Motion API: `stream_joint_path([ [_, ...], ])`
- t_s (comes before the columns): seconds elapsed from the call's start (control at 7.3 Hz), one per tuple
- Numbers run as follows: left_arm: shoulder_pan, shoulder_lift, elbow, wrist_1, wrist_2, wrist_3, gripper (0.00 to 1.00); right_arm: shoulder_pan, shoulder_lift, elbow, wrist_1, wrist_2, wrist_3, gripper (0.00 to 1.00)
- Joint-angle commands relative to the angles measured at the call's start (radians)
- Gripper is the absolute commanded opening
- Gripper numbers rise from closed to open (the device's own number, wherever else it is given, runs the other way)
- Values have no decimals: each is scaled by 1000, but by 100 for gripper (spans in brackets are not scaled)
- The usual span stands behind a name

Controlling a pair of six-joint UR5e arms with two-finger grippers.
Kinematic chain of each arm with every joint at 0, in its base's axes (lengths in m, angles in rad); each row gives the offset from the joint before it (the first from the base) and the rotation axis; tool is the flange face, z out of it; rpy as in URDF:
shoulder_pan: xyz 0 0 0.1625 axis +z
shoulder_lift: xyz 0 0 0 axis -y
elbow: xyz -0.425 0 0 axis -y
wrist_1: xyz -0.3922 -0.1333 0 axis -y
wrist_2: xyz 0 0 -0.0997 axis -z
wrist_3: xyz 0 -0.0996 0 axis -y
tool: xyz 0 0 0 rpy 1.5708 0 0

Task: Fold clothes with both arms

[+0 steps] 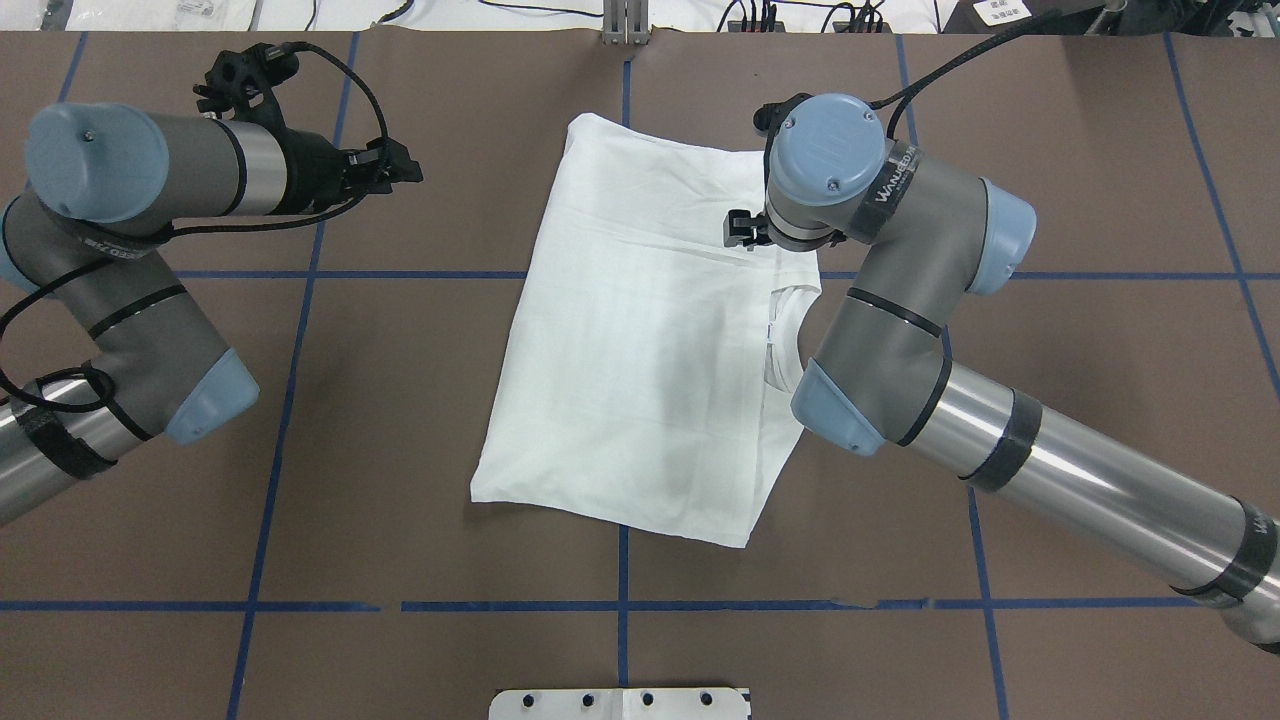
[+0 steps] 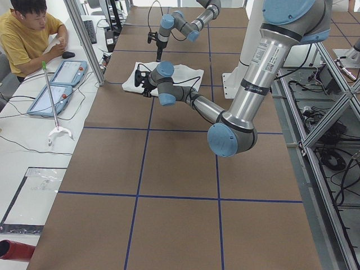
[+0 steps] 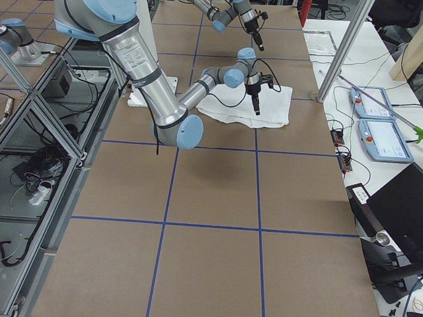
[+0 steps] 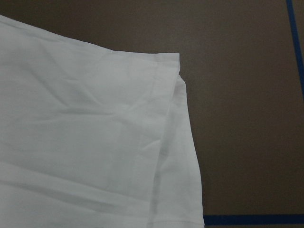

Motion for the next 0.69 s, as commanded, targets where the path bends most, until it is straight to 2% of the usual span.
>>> stream_joint_path([
  [0.0, 0, 0, -4, 3, -8, 0, 49, -95, -91, 188, 10, -14, 376, 100],
  [0.27, 0, 0, -8, 3, -8, 0, 49, -253, -161, 313, 10, -148, 663, 100],
  [0.55, 0, 0, -8, 3, -8, 0, 49, -356, -243, 397, 10, -218, 971, 100],
])
